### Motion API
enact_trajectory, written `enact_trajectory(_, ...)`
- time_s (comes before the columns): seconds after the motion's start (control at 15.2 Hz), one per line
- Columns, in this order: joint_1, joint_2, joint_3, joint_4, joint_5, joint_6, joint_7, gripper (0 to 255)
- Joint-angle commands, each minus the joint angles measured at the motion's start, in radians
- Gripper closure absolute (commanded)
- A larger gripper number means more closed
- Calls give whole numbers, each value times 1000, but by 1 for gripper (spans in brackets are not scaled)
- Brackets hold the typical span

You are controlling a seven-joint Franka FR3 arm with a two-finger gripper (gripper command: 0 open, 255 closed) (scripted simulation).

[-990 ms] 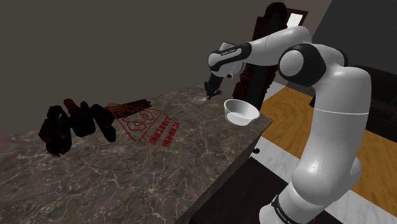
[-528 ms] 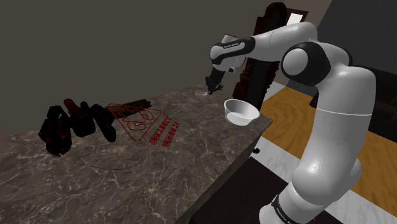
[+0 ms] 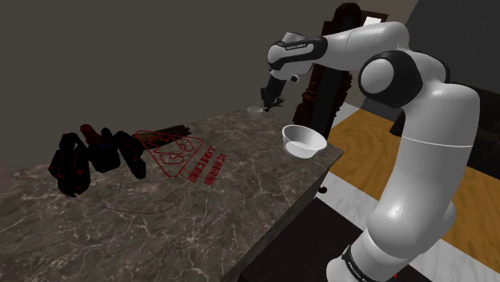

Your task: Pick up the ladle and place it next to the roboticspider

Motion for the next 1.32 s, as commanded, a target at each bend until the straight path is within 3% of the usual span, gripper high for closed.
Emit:
enact_trajectory(0.0,-1,-4,-1,22,-2,-27,2,255)
enact_trajectory(1.25,-7,-5,-4,277,-9,-282,22,255)
